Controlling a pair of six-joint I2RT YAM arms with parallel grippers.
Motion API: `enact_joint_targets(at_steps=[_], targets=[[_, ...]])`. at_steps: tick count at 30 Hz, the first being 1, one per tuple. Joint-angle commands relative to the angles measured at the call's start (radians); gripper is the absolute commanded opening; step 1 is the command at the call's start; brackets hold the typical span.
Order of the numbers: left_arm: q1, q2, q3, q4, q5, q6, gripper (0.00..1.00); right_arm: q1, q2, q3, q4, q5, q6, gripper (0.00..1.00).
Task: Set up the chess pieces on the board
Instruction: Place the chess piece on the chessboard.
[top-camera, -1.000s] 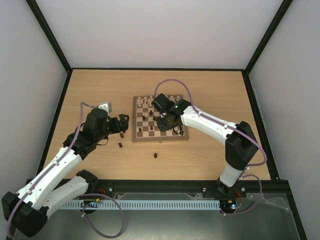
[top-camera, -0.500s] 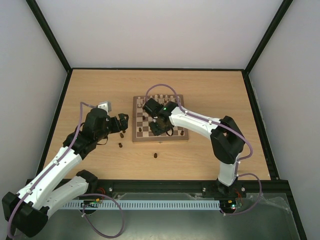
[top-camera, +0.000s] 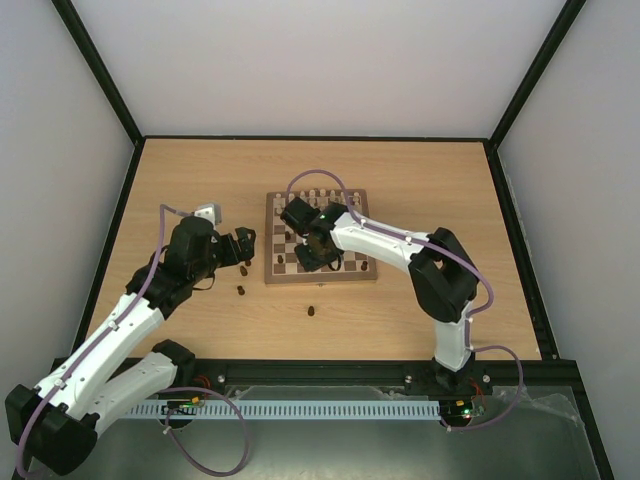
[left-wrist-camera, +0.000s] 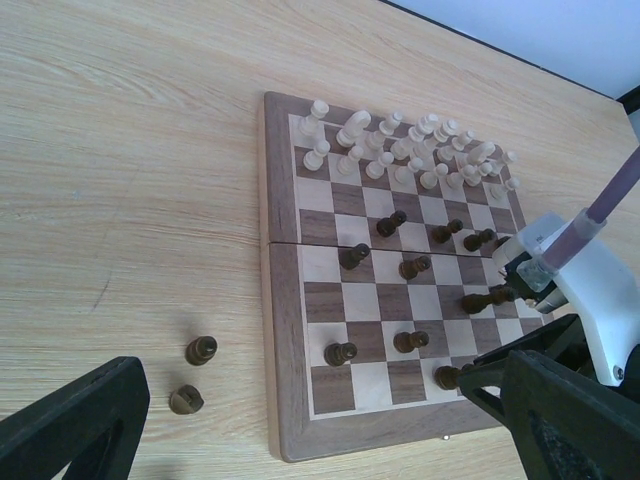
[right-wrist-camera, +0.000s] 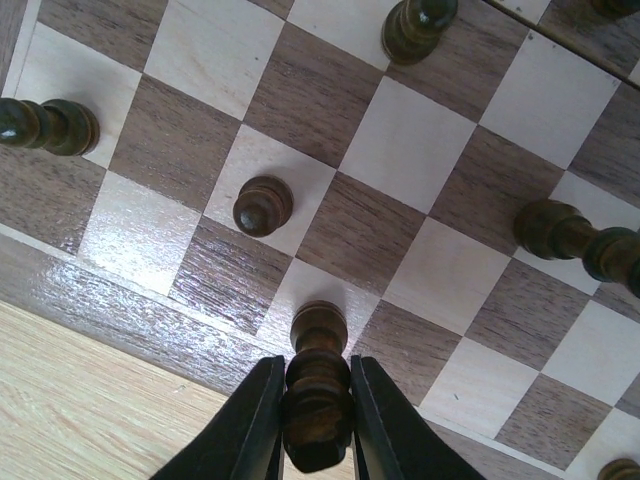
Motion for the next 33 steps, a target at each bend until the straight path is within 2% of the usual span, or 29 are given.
enact_joint_targets(at_steps=[1, 11, 15, 18, 20, 24, 28, 33], targets=[[0.012, -0.009, -0.008, 0.011, -0.004, 0.016, 0.99, 0.007, 0.028, 0.023, -0.056, 0.000, -0.010, 0.20], [0.020, -0.008, -0.010, 0.015, 0.006, 0.021, 0.99, 0.009, 0.035, 0.023, -0.054, -0.004, -0.009, 0.21], [0.022, -0.009, -0.010, 0.015, 0.007, 0.023, 0.99, 0.009, 0.026, 0.023, -0.059, -0.002, -0.007, 0.24], [0.023, -0.007, -0.010, 0.019, 0.013, 0.023, 0.99, 0.009, 0.008, 0.024, -0.066, 0.001, -0.005, 0.33], [0.023, -0.004, -0.009, 0.020, 0.015, 0.023, 0.99, 0.009, -0.011, 0.025, -0.069, 0.002, -0.001, 0.44], [0.023, -0.003, -0.005, 0.020, 0.017, 0.025, 0.99, 0.012, -0.068, 0.026, -0.073, 0.008, 0.006, 0.62], [0.025, -0.012, 0.005, 0.015, 0.013, 0.030, 0.99, 0.023, -0.153, 0.002, -0.071, 0.005, 0.019, 0.71], [0.029, -0.027, 0.017, -0.001, 0.006, 0.031, 0.99, 0.078, -0.274, -0.098, -0.054, -0.009, 0.049, 0.72]])
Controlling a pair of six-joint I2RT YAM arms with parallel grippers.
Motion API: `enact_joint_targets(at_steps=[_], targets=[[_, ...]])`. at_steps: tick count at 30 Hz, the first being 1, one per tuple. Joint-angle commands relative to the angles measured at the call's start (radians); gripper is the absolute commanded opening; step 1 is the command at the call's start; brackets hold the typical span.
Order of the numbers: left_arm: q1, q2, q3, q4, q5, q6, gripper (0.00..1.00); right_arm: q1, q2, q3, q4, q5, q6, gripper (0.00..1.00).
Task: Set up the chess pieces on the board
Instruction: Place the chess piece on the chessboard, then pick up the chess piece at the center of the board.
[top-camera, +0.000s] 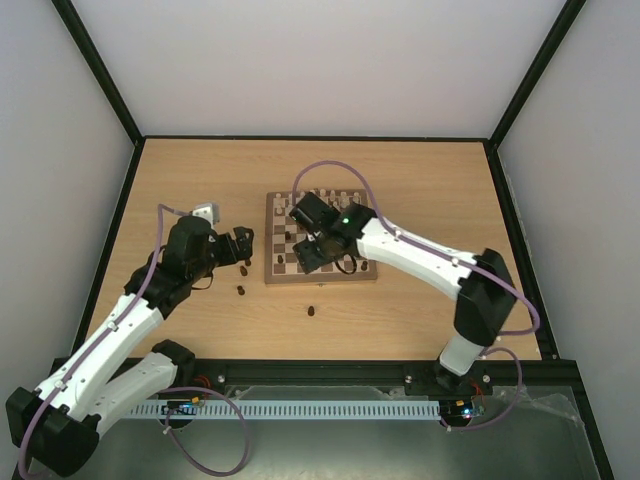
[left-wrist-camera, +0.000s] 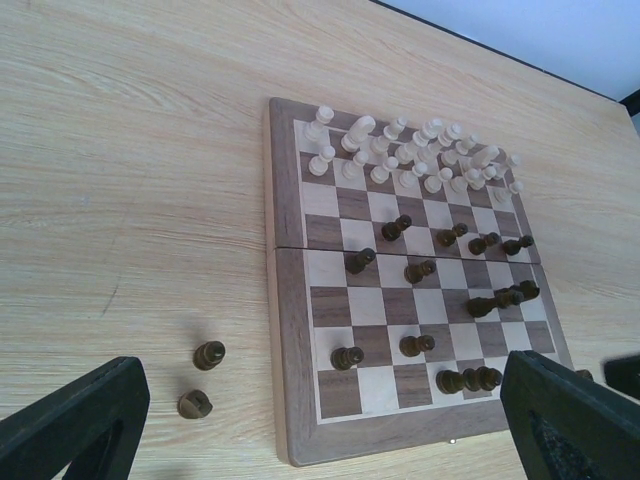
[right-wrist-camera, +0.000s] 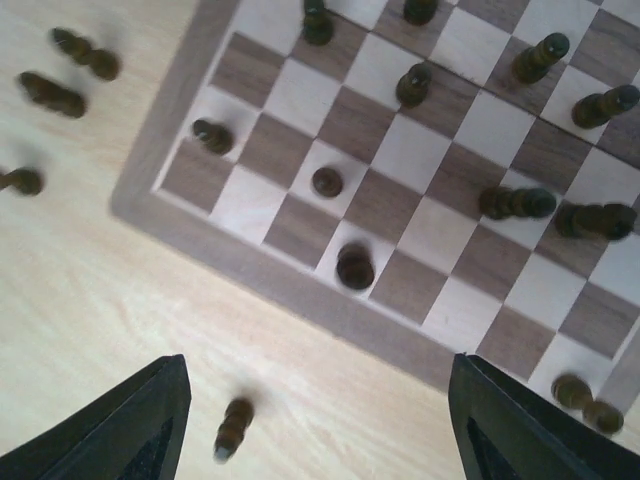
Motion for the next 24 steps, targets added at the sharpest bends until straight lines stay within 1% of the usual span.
enact_joint_targets(at_steps=[1, 7, 8, 9, 13, 16, 24], targets=[[0.011, -0.031, 0.016, 0.001, -0.006, 0.011, 0.99, 0.064, -0.106, -0.098, -0.033, -0.017, 0.041, 0.72], [0.016, -0.061, 0.012, -0.002, -0.010, 0.005, 0.99, 0.173, -0.186, -0.278, 0.042, -0.048, 0.116, 0.69], [0.016, -0.066, 0.010, -0.001, -0.010, 0.005, 0.99, 0.186, -0.196, -0.298, 0.056, -0.050, 0.130, 0.68], [0.016, -0.070, 0.010, -0.001, -0.011, 0.004, 0.99, 0.196, -0.200, -0.313, 0.067, -0.058, 0.140, 0.64], [0.017, -0.078, 0.006, 0.004, -0.010, 0.010, 0.99, 0.230, -0.178, -0.335, 0.084, -0.050, 0.170, 0.53], [0.017, -0.077, 0.006, 0.000, -0.005, 0.010, 0.99, 0.239, -0.148, -0.346, 0.098, -0.041, 0.179, 0.48], [0.017, -0.105, -0.006, -0.005, -0.004, 0.006, 0.99, 0.240, -0.060, -0.321, 0.124, -0.036, 0.167, 0.45]])
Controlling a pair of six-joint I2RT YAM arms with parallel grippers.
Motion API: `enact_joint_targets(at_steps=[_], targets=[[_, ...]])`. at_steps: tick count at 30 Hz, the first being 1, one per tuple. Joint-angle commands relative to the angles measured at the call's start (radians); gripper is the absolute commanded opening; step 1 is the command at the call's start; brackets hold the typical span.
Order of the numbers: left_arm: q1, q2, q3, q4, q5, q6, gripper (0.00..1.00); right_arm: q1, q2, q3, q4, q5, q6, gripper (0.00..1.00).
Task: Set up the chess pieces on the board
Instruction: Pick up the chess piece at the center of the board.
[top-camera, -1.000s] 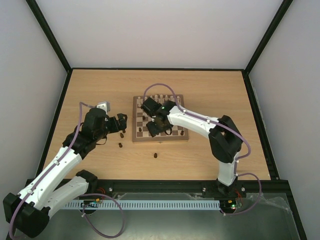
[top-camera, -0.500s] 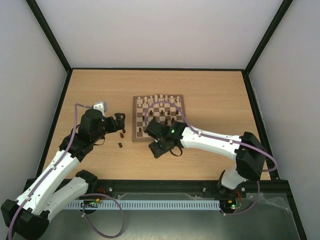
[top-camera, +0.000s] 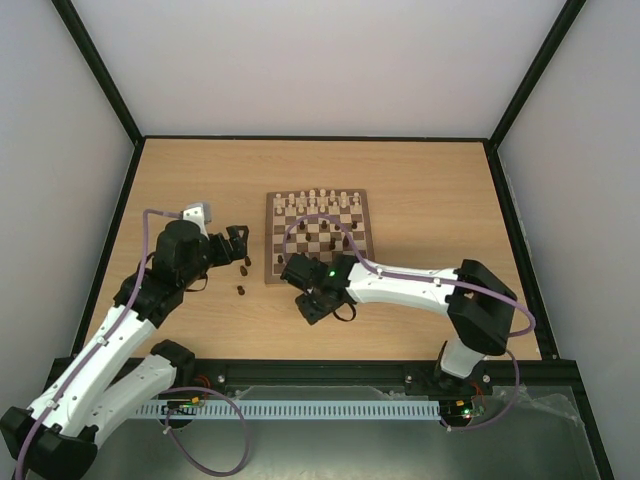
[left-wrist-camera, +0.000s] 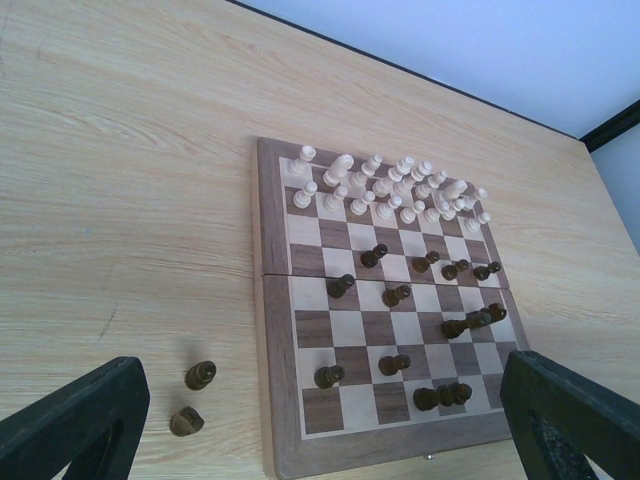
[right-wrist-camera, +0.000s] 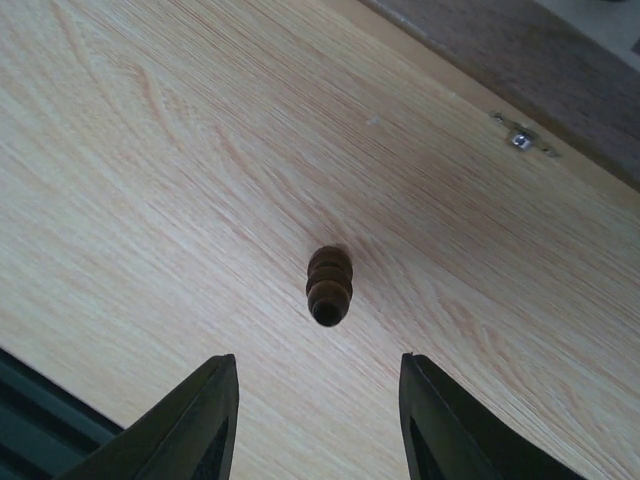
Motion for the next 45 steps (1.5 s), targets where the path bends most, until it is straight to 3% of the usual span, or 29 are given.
enact_joint_targets(at_steps=[1, 35, 45], targets=[[0.006, -0.020, -0.005, -0.003, 0.000, 0.006, 0.99, 0.009, 0.053, 0.017, -0.005, 0.011, 0.004, 0.45], [0.006, -0.017, -0.007, 0.001, 0.012, 0.011, 0.99, 0.003, 0.146, 0.051, 0.006, 0.077, 0.005, 0.16], [0.006, 0.000, -0.003, 0.006, 0.018, 0.014, 0.99, -0.001, 0.121, 0.047, -0.015, 0.084, 0.012, 0.13]])
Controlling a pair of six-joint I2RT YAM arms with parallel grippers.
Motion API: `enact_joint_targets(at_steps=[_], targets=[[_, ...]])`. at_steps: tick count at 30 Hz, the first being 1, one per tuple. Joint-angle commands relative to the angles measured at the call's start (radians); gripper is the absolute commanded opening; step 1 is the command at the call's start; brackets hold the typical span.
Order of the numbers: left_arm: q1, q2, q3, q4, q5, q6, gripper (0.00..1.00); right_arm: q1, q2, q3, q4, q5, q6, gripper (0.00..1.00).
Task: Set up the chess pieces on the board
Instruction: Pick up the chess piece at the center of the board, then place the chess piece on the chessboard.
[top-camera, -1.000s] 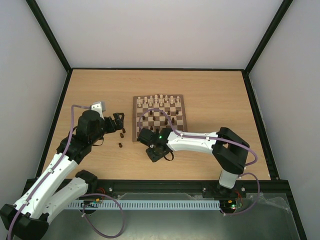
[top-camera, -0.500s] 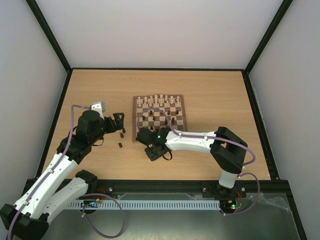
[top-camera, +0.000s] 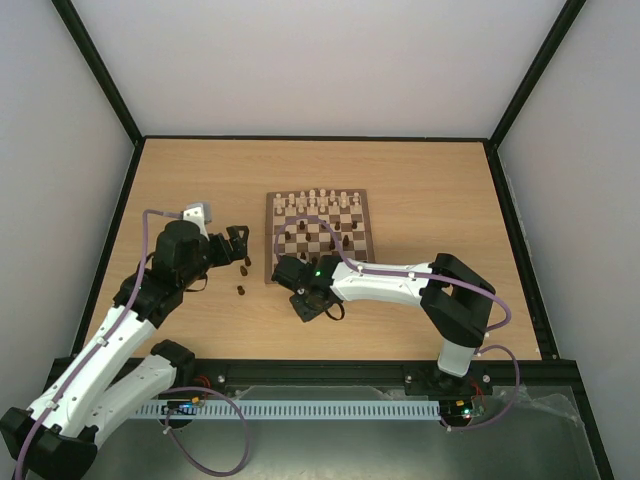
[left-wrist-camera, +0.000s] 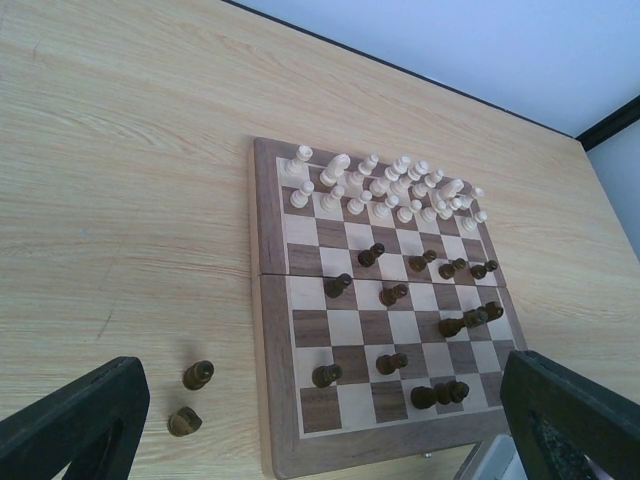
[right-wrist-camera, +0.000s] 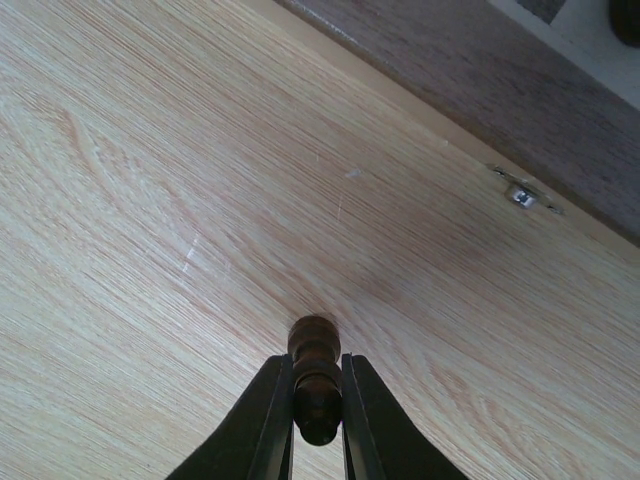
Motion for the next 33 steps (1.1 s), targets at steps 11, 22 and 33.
enact_joint_targets(at_steps=[11, 22, 33], targets=[[0.006, 0.022, -0.004, 0.021, 0.015, 0.010, 0.99, -0.065, -0.126, 0.005, -0.118, 0.048, -0.012, 0.13], [0.007, 0.034, -0.004, 0.030, 0.014, 0.018, 0.99, -0.171, -0.196, 0.047, -0.196, 0.078, -0.061, 0.13], [0.017, 0.055, -0.004, 0.050, 0.025, 0.025, 0.99, -0.240, -0.197, 0.092, -0.216, 0.080, -0.098, 0.13]])
